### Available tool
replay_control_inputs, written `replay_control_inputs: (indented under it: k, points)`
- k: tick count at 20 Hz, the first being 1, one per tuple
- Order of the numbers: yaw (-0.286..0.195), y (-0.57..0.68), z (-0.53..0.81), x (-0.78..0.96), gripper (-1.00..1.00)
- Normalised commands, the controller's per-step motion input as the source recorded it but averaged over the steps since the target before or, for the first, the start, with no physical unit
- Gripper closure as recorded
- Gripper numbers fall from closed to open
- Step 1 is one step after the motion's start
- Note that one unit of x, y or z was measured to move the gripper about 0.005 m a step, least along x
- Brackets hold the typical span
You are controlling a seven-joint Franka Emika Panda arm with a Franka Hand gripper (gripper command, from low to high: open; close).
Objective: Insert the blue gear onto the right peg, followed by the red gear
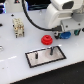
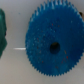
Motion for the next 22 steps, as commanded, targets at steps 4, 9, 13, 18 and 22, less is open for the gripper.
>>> replay_control_inputs:
  k: [4,9,13,18,22]
  points:
    - [0.0,-0.03,-0.06,-0.39,-1.0]
    - [0.0,-0.07,-0.04,-0.46,-1.0]
    - [0.0,-0.09,-0.16,-0.36,1.0]
    - [0.0,-0.01,-0.12,-0.24,1.0]
    - [0.0,0.0,-0.09,-0.23,1.0]
